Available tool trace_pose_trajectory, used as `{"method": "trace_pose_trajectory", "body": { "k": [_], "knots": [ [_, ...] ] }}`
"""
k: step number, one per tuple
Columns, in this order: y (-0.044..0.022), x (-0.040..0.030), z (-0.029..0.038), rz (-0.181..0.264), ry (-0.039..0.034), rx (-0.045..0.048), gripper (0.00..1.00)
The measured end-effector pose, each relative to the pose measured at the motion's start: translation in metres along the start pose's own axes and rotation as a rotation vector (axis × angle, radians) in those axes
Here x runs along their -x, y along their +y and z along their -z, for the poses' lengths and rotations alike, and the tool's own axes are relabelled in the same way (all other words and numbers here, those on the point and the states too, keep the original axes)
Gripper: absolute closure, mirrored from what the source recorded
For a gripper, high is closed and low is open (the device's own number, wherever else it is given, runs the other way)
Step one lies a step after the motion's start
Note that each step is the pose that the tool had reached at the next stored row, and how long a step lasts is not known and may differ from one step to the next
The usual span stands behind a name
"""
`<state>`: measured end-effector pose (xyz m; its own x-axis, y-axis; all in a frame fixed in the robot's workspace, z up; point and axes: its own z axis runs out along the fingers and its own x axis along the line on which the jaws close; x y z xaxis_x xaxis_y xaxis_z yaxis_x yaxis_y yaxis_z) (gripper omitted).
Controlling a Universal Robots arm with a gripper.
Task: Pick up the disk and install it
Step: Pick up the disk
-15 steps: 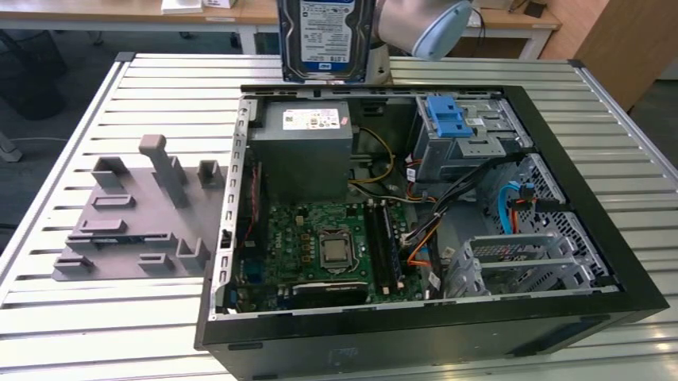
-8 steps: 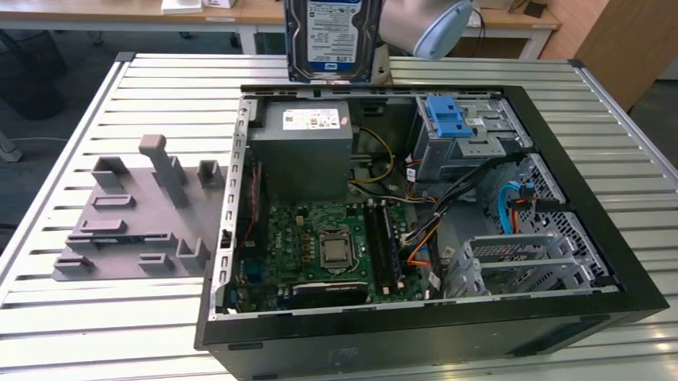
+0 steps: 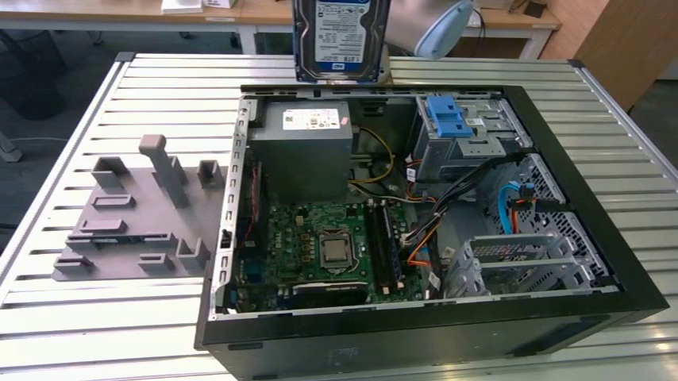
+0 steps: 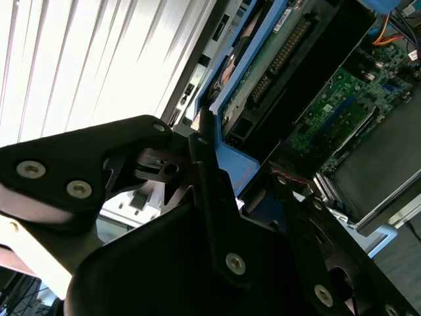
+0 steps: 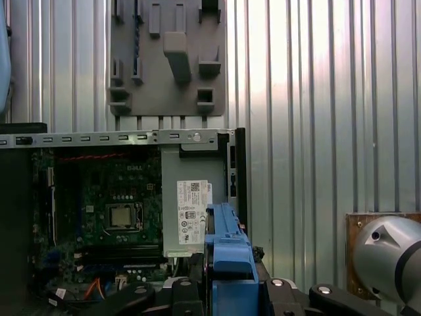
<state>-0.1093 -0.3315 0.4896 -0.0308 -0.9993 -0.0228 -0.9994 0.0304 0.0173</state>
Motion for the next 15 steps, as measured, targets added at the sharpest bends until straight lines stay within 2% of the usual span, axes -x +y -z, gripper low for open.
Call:
{"method": "trace_pose_trajectory", "body": {
  "k": [11, 15],
  "knots": [
    [-0.0135, 0.0004, 0.0002, 0.0, 0.0, 0.0, 0.64],
    [-0.0156, 0.0004, 0.0002, 0.0, -0.0001, -0.0001, 0.64]
  ]
}}
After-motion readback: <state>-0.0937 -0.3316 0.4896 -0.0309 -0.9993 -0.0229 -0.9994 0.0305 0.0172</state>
